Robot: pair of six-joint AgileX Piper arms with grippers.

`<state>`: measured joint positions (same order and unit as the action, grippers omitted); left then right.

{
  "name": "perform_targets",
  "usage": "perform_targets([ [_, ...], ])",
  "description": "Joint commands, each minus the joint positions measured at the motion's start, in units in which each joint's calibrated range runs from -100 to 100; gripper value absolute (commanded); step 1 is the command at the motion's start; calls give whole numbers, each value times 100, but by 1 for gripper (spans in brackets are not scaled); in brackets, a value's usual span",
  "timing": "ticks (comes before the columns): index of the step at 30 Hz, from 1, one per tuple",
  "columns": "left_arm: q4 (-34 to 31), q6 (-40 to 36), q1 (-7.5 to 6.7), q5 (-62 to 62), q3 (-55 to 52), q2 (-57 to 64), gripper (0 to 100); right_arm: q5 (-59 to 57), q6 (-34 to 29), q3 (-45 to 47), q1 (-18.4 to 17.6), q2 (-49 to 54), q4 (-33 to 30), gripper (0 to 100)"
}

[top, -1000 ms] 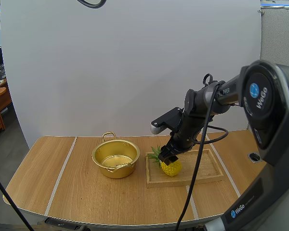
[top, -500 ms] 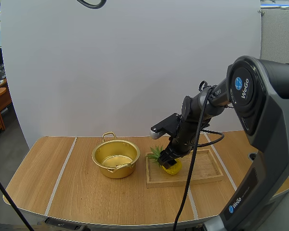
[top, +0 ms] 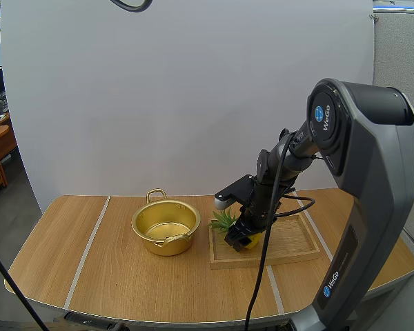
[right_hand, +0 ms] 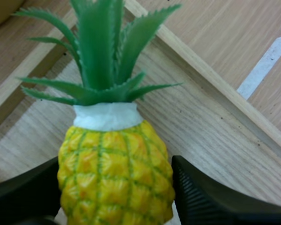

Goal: Open the pot, put the pineapple inside, and close it

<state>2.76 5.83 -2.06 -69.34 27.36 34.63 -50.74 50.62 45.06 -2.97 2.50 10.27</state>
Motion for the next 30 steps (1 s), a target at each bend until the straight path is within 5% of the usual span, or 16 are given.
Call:
perform_targets([
  [1,-52,-55,2,219,43,38,0,321,41,-26,23,-44,52,100],
  [5,-52,-55,2,219,43,38,0,282,41,-26,23,-44,52,95],
  [9,-52,-55,2,219,43,38,0,17,41,-26,17,-15,156,0],
  [19,-52,-55,2,219,43,38,0,-408,41,-26,-41,920,335,0],
  [30,-52,-55,2,219,43,38,0,-1193,-390,-769,-777,2262,347,0],
])
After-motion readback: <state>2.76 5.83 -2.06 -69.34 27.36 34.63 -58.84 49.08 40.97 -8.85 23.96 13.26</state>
